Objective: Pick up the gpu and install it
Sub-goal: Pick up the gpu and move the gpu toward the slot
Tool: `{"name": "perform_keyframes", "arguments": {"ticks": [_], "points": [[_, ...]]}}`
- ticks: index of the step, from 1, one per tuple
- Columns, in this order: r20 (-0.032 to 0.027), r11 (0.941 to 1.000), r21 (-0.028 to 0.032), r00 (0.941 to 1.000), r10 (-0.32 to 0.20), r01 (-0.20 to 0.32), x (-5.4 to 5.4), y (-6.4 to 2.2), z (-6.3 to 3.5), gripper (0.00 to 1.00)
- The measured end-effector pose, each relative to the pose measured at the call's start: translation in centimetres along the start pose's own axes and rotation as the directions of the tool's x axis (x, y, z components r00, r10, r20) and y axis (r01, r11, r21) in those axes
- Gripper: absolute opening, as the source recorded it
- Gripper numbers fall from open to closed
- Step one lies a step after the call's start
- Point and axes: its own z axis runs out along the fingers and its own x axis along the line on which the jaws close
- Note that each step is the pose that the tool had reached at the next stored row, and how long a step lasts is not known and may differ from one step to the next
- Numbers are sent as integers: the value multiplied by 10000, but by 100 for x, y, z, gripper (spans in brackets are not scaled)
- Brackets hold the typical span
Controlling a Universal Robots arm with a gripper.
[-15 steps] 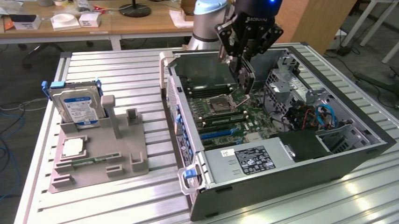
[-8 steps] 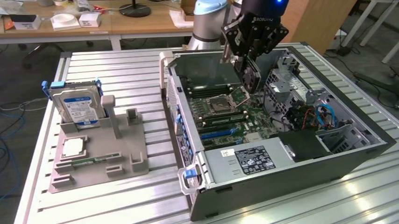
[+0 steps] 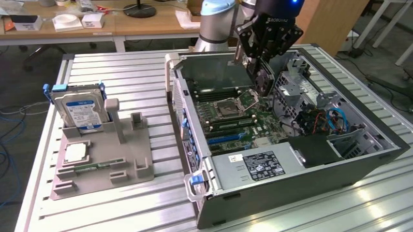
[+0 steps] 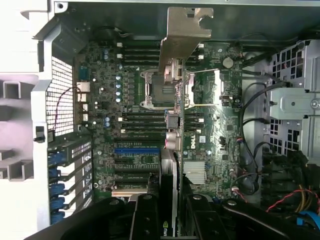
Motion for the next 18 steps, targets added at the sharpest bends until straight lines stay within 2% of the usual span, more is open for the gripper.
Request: {"name": "perform_keyframes", "arguments": {"ticks": [18], "points": [[0,10000,-1,10000,-10,10,-232,5,5,27]]}}
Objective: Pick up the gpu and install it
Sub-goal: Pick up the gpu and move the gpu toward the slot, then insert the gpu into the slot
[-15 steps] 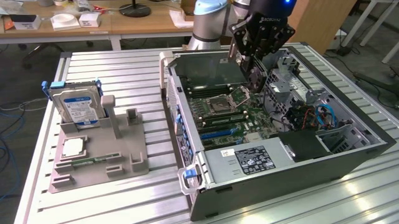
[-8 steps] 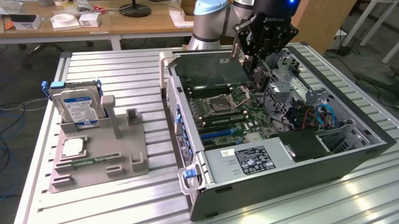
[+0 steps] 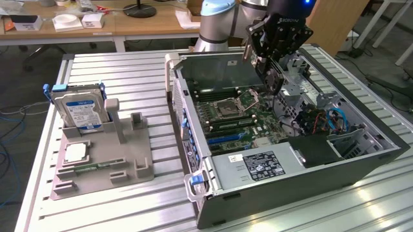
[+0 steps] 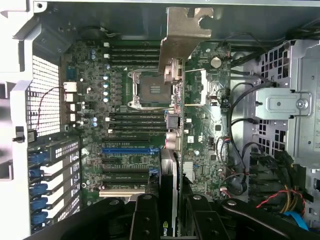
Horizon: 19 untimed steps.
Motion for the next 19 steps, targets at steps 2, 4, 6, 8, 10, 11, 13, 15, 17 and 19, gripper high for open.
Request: {"name": "perform_keyframes", "arguments": {"ticks": [2,4,6,8,10,11,13,15,17,19], "points": [[0,10000,0,10000,-2,2,-17,0,0,27],[0,10000,-3,10000,-1,1,-17,1,0,27],[0,10000,-3,10000,-1,1,-17,1,0,27],[0,10000,-2,10000,-1,1,-17,1,0,27],[0,10000,-3,10000,-1,1,-17,1,0,27],[0,10000,-3,10000,0,0,-17,0,0,27],[0,10000,-3,10000,0,0,-17,0,0,27],[0,10000,-3,10000,-1,1,-17,1,0,27],[0,10000,-4,10000,-11,11,-16,0,0,27],[-1,10000,-6,10000,-97,97,-16,0,1,27]]}}
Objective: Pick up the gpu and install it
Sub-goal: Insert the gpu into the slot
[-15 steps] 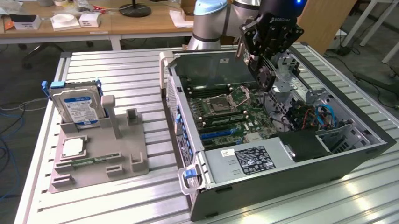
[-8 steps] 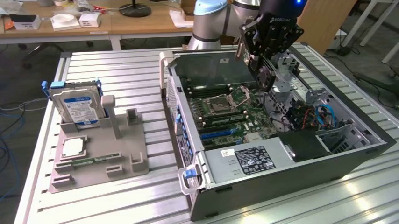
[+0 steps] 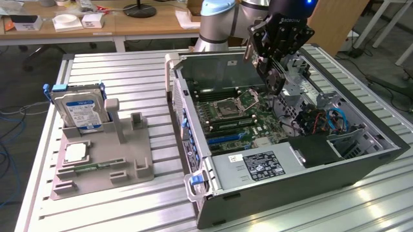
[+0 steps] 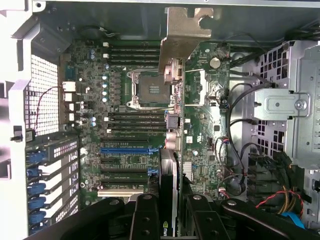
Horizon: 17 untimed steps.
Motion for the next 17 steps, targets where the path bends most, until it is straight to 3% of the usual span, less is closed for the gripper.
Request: {"name": "perform_keyframes", "arguments": {"ticks": [17], "points": [[-13,9963,-10,9963,-855,855,1,0,0,27]]}}
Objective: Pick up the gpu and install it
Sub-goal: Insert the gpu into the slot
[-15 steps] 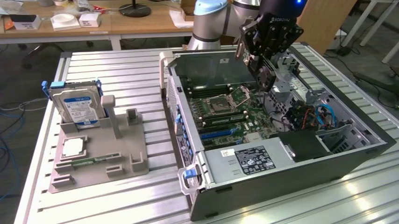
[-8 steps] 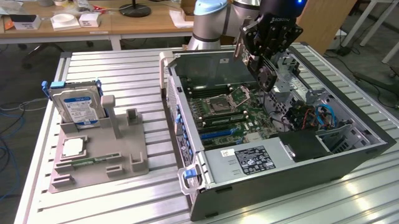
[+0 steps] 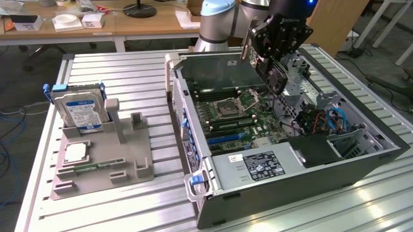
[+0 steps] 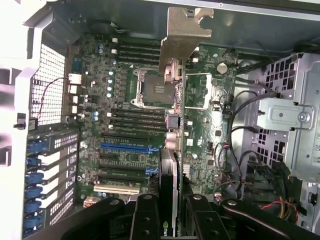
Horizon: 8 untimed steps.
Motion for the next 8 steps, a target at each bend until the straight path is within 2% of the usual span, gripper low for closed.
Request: {"name": "perform_keyframes", "arguments": {"ticks": [8], "points": [[-7,9989,-5,9989,-479,479,0,0,0,27]]}}
